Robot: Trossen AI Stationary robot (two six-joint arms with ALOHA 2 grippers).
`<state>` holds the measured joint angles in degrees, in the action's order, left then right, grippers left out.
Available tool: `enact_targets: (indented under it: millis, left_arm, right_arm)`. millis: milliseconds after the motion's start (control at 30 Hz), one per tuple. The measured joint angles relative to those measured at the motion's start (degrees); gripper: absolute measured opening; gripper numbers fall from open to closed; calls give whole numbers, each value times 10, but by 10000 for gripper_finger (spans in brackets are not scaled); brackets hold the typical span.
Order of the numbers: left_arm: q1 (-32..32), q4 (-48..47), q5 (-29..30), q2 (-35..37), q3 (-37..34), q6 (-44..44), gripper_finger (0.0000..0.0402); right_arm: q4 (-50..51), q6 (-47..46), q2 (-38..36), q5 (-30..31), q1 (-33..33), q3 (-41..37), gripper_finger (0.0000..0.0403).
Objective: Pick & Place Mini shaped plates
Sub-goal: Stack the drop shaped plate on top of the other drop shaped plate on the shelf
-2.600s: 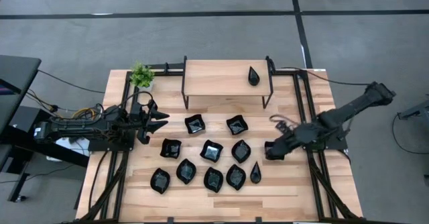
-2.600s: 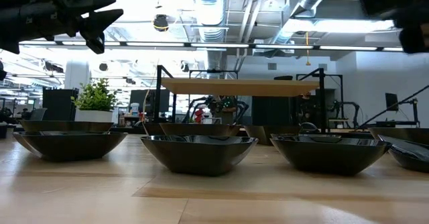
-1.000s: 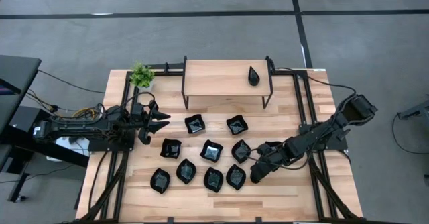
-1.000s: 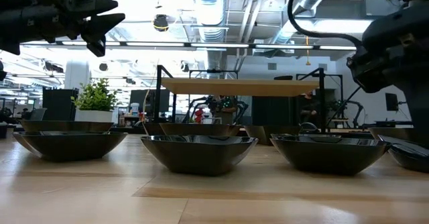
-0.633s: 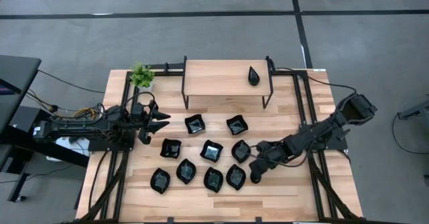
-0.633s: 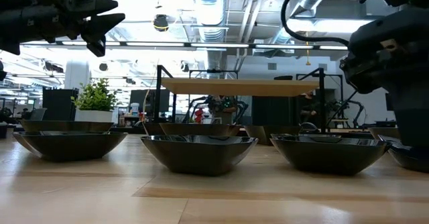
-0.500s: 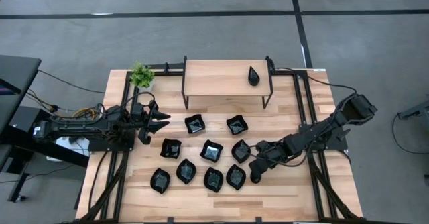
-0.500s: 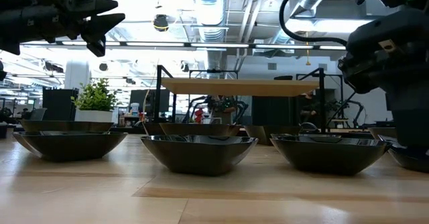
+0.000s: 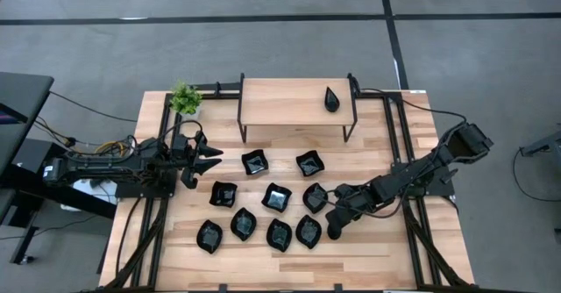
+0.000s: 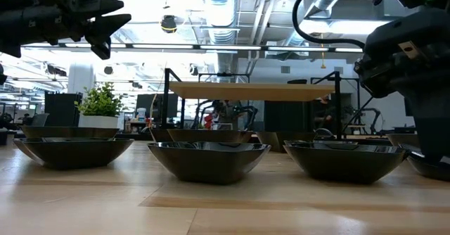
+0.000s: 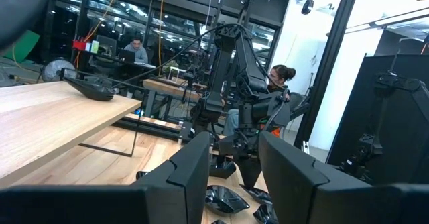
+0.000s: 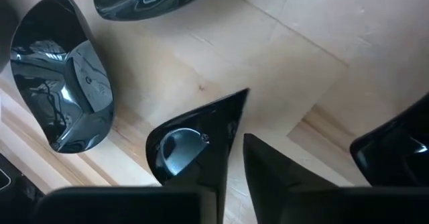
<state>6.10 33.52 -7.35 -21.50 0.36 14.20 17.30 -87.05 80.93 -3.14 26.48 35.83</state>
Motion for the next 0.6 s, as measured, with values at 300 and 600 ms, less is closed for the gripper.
enact_targets:
  millis: [300,600]
  left_arm:
    - [0,0,0,0,0,0,132]
    - [0,0,0,0,0,0,132]
  right_arm:
    - [-4,2,0,0,0,0,5]
    - [-11,1,-16,0,0,3,1]
